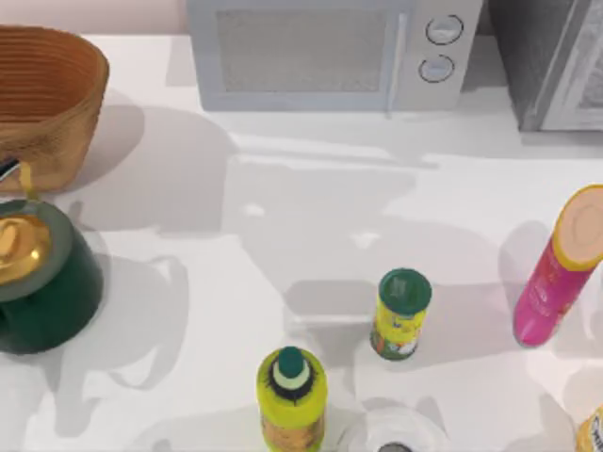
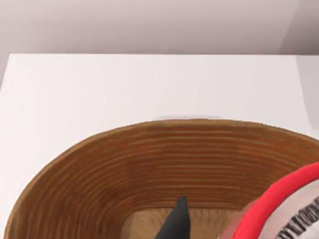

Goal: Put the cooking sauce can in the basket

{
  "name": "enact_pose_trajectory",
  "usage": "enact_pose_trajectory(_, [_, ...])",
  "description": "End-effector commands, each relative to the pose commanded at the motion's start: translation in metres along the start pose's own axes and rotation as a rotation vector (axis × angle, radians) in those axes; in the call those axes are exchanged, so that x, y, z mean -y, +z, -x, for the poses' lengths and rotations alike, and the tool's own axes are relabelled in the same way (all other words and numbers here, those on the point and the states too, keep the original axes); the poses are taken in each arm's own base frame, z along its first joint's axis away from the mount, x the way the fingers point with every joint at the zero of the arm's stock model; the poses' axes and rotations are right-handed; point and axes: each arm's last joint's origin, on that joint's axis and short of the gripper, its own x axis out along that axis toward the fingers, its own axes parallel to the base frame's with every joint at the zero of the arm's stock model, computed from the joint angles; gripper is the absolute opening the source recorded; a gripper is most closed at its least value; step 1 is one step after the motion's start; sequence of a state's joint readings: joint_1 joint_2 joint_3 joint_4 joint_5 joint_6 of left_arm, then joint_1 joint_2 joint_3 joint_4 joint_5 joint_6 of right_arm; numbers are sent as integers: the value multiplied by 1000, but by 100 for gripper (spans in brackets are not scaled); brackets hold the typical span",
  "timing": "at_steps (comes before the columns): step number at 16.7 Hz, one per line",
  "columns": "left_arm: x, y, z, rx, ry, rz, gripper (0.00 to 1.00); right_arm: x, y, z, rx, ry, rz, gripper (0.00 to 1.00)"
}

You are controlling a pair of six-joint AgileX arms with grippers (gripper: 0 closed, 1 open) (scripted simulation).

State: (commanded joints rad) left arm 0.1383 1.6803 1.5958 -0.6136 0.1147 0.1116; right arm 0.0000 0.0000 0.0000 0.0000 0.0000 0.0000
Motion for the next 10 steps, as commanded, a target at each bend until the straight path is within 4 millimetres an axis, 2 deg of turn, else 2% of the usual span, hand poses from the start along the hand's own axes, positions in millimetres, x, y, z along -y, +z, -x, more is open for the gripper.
enact_pose_trajectory(6, [-1, -11, -53, 6, 4, 5, 0, 0, 0, 0, 0, 0, 0, 100])
enact_pose_trajectory(10, [-1, -14, -60, 3, 4, 6, 0, 0, 0, 0, 0, 0, 0, 100])
